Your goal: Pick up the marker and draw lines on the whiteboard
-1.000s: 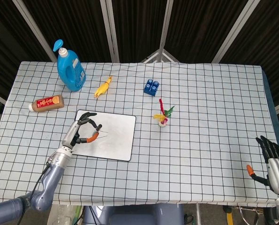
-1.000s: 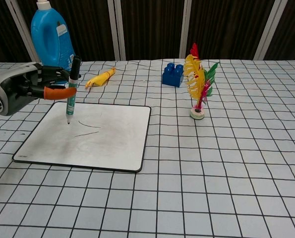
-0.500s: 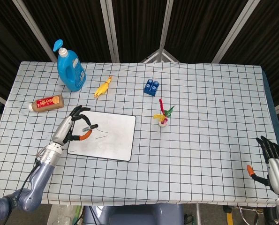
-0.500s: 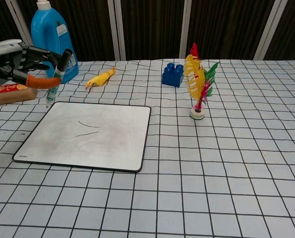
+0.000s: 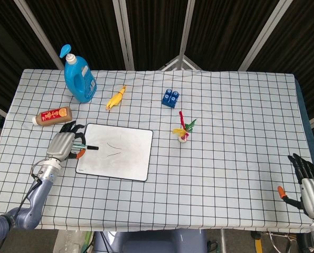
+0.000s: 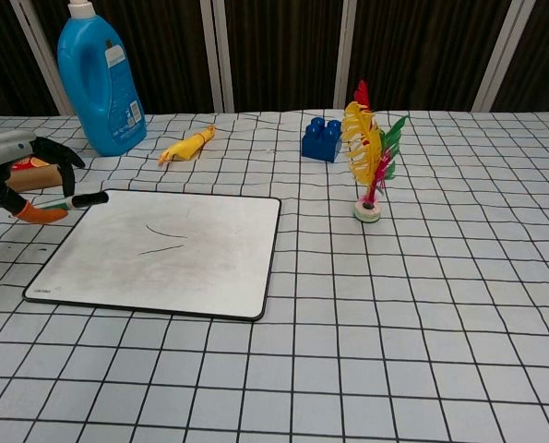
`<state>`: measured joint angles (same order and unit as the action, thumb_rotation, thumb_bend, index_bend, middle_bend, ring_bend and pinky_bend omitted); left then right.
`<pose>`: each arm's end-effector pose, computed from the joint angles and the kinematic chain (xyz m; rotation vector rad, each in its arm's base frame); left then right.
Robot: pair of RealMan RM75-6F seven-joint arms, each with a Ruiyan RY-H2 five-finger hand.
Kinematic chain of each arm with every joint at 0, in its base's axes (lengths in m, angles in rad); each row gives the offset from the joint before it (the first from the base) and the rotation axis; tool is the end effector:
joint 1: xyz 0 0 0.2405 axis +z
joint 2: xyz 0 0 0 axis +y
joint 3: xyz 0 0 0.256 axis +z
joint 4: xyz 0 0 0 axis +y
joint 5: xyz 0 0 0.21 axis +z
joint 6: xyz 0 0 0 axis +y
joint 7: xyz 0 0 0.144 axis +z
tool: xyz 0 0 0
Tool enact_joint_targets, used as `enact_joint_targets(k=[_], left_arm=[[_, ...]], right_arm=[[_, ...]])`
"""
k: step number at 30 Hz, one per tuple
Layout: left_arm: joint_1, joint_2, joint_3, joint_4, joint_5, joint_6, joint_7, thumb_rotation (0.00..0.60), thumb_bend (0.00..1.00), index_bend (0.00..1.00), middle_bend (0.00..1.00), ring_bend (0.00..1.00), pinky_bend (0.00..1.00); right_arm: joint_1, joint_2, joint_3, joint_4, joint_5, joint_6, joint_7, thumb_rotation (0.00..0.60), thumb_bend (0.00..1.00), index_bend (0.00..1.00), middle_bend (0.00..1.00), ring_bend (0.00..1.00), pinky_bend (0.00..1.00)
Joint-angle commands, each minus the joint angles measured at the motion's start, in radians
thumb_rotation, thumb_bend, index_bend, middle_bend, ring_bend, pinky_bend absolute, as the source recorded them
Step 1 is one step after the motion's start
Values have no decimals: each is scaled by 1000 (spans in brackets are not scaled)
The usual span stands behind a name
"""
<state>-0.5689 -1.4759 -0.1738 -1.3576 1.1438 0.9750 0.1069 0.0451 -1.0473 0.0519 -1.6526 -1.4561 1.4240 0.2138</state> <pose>-0.2437 0.3389 0.0254 -1.6161 -1.1210 -0.8730 -0.3242 -0.1681 0.1732 1.2738 -1.1240 0.9597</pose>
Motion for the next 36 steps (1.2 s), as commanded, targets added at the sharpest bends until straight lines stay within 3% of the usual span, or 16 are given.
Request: enact_joint_targets(k=[1,6,14,21,30,32,36], left_arm=[[-10,-28,16,42,-6,-9,31,600,450,653,152,4,51],[-11,-57,16,77,-19,-7,45,600,419,628,130,3,44],[-6,-67,19,86,-56,-19,75,600,334,504,9,0,0],[6,-43,14,52,-81,-13,81,600,311,435,0,0,0],[69,53,-2,-95,-57,80,17,600,298,343,0,0,0],[94,85,7,-142,-22,123,1,600,285,299,0,0,0],[154,152,43,-229,71,223,-22,600,230,112,0,0,0]], right_arm=[[0,0,0,1,0,0,0,600,353,0,0,0,0],[-1,0,-1,2,-2,1,1,600,354,0,0,0,0],[-2,1,-2,1,-3,1,2,600,354,0,0,0,0],[-3,2,-4,-1,-7,3,1,600,354,0,0,0,0],[-5,3,-5,-2,-11,9,1,600,354,0,0,0,0],[-5,4,-6,-2,-12,8,0,600,354,0,0,0,0],[-5,3,-8,0,-14,7,-2,600,354,0,0,0,0]])
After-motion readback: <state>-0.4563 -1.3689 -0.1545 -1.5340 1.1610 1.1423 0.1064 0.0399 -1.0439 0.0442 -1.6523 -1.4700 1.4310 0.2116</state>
